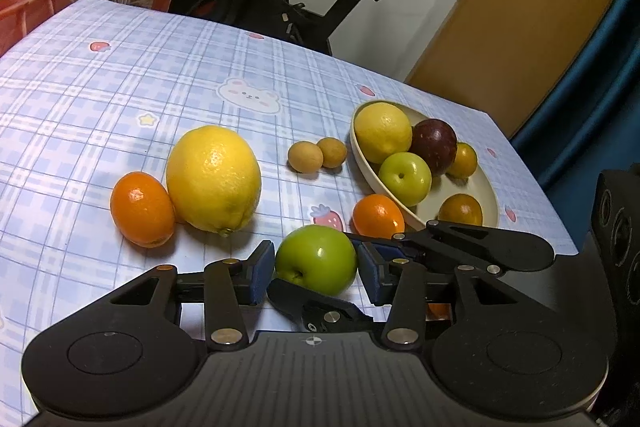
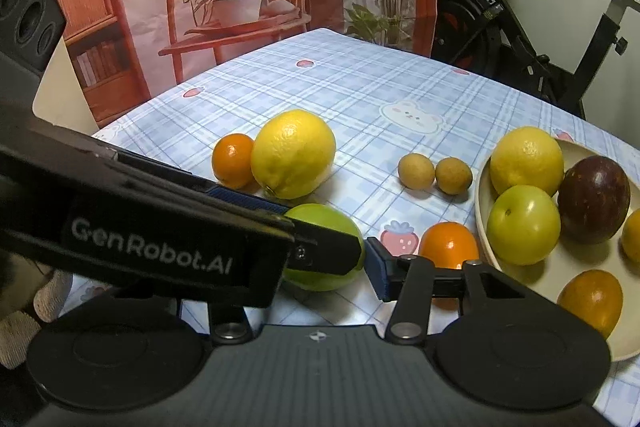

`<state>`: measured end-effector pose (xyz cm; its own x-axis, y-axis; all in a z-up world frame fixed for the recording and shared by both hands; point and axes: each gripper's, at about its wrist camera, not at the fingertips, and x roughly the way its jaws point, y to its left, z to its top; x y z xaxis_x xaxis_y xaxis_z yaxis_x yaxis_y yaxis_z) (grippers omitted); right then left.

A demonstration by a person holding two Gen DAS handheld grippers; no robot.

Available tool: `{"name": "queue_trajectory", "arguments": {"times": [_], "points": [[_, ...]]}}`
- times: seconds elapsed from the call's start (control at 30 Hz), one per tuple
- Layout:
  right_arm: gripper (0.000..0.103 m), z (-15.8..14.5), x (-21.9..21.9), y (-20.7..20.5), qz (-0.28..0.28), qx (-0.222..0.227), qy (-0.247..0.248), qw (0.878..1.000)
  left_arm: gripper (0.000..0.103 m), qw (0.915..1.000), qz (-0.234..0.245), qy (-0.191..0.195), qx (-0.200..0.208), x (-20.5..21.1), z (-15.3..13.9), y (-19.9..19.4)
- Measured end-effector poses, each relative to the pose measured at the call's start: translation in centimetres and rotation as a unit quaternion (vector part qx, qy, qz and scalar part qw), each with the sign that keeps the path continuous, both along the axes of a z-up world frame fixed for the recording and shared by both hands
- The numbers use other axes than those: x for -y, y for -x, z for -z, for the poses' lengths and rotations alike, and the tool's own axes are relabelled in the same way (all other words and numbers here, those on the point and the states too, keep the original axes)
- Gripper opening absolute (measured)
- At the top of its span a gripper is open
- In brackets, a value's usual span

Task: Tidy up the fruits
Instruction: 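Carry the green apple with the left tool over the plate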

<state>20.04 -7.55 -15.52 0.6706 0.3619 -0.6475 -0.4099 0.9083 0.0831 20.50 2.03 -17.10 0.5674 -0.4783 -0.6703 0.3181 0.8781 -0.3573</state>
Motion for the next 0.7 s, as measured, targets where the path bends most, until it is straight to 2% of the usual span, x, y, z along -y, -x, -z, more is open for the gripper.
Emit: {"name": "queue_trajectory", "arguments": {"times": [0.23,0.53,0.7], "points": [[0.05,-0.3,1.2,1.7,0.021,0.011,-0.035,0.999,0.048,0.9996,0.021,-0.007,0.017,1.2,-1.3,1.1],[0.05,-2.8,4.6,4.0,0.055,0.054,-0.067,0.995,0.048,0.9974,0.042,-0.01,0.057,4.6,-4.0,2.0],[0.05,-3.3,7.1,5.2,0.083,0.073,-0.092,0.99,0.048,0.9941,0.07,-0.04,0.073,7.7,-5.3,2.1]]}}
